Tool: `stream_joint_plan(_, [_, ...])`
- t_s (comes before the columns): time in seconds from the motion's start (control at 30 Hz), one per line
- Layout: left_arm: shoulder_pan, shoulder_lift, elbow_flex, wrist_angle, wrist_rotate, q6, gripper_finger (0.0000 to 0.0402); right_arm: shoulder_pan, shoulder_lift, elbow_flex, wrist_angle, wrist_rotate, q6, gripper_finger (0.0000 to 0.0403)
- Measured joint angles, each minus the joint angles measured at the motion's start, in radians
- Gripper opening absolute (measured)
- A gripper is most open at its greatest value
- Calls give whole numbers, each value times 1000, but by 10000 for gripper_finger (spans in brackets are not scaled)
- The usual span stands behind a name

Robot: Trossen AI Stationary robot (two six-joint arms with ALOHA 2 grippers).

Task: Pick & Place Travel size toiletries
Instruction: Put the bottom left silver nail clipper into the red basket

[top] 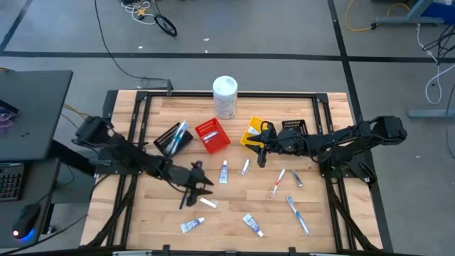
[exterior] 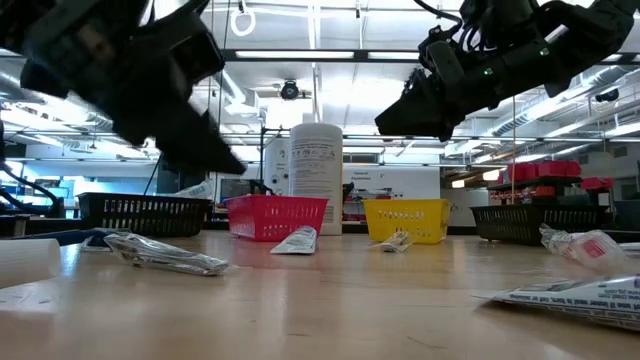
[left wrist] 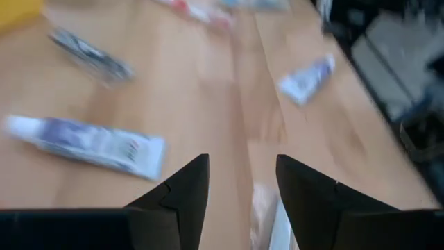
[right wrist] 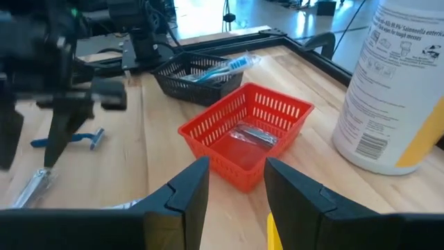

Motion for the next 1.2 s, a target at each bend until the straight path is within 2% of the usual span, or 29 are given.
stream_joint_plan(0.2, [-43,96,22,-2,45,-9,167,0,0,0,-36,0,25,149])
stream_joint_plan(0.5, [-113,99,24,-77,55,-29,155,0,0,0,-95,0,53,149])
stream_joint_plan(0.6, [-131,99,22,-162,0,-19,157,0,0,0,-100,0,70,149])
stream_joint_plan(0.83, [-137,97,24,-200,-76,91,151,1,0,0,-113,0,106,149])
stream_joint_plan(1.07, [-132,97,22,-199,-110,102,81,2,0,0,-113,-2,118,149])
stream_joint_plan(1.2, [-128,100,26,-117,-230,103,66,2,0,0,-114,-2,118,149])
